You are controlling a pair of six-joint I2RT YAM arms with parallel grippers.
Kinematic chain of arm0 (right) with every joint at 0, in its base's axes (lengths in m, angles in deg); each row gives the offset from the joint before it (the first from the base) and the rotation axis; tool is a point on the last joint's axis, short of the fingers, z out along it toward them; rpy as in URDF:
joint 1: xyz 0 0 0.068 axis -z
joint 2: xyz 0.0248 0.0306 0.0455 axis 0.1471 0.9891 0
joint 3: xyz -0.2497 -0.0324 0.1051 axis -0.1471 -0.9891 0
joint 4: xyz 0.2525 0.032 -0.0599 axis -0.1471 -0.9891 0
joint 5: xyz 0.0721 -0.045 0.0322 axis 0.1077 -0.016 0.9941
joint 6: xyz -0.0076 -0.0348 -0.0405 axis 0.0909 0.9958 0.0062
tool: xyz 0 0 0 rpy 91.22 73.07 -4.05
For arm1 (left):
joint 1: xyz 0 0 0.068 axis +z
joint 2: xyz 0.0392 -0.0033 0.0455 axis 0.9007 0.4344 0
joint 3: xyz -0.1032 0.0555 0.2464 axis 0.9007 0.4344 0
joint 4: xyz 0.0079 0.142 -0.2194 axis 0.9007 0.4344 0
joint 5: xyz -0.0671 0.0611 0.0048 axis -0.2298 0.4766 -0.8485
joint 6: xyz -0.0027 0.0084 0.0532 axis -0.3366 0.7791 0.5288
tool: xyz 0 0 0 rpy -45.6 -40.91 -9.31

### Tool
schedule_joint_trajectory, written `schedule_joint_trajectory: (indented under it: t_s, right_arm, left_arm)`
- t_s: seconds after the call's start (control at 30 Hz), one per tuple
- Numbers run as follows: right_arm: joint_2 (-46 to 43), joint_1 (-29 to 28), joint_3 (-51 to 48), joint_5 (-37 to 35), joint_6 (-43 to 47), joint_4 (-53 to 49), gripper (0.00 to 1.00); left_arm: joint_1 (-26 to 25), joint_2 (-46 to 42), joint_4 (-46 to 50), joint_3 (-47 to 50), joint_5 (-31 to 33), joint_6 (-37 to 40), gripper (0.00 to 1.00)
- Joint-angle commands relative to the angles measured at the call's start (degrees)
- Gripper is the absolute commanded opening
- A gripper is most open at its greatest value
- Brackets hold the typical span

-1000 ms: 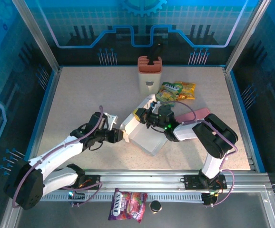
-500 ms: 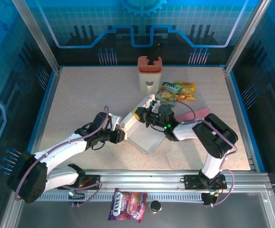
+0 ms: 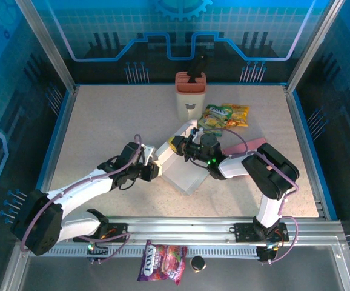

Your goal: Fold the paper box

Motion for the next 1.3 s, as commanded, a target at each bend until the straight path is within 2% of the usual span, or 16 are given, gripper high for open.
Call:
schedule_joint_trajectory:
  t_s: [0.0, 0.17, 0.37, 0.83, 1.27]
  right_arm:
    - [1.0, -0.8, 0.64, -1.46, -0.6, 1.5, 0.0]
    - [0.24, -1.5, 0.29, -3.39, -0.55, 1.73, 0.0]
    - [-0.28, -2.83, -0.37, -6.93, -0.5, 3.12, 0.0]
    - [-0.81, -5.55, -1.66, -11.92, -0.12, 3.54, 0.0]
    - [0.92, -8.06, -1.8, -18.54, -1.13, 4.06, 0.0]
  left_arm:
    - [-0.66, 0.36, -2.57, -1.49, 2.04, -1.62, 0.24]
    - [-1.35, 0.83, -4.82, -1.04, 2.52, -3.68, 0.22]
    - [-3.14, 1.49, -5.64, -1.28, 6.06, -5.39, 0.24]
    - [-3.43, 4.32, -8.07, -0.64, 14.58, -10.21, 0.26]
    - [-3.46, 7.07, -10.47, -0.45, 18.5, -12.54, 0.26]
